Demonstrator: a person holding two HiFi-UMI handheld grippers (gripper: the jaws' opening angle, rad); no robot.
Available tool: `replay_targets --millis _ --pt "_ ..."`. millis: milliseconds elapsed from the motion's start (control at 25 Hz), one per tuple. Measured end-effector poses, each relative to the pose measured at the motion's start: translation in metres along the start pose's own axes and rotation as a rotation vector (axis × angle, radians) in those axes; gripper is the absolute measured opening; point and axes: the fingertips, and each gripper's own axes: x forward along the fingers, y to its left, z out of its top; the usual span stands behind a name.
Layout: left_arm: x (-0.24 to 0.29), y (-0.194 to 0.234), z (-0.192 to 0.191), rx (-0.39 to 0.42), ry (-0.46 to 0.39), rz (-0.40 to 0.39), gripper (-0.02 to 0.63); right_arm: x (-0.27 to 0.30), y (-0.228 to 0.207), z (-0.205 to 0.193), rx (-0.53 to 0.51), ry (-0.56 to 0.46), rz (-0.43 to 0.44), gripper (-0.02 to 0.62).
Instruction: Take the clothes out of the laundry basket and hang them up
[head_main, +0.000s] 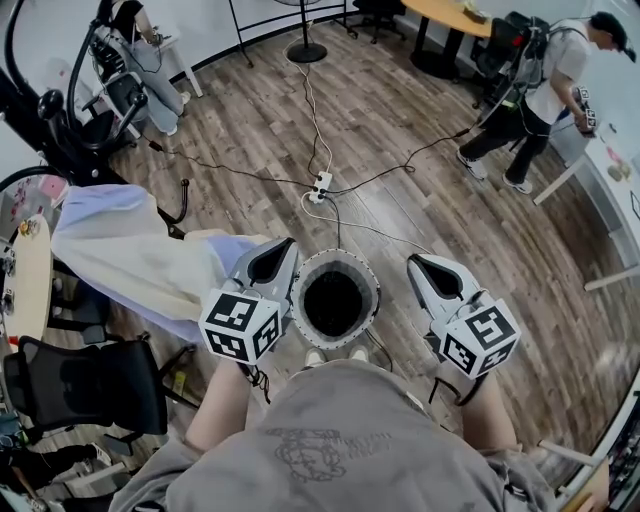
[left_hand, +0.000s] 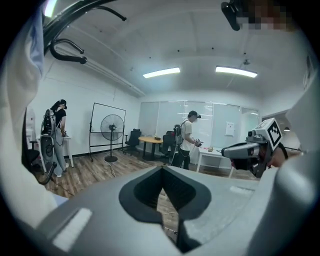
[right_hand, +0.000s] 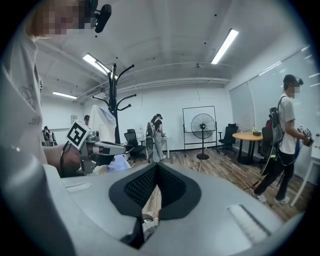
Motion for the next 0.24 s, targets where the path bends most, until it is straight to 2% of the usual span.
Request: replay_targets --millis 240 --pt "-0.0052 -0.0021 0.0004 0.067 -0.012 0.01 0.0 -0.0055 -0.0055 0.0029 0.028 -0.035 -0.017 0.026"
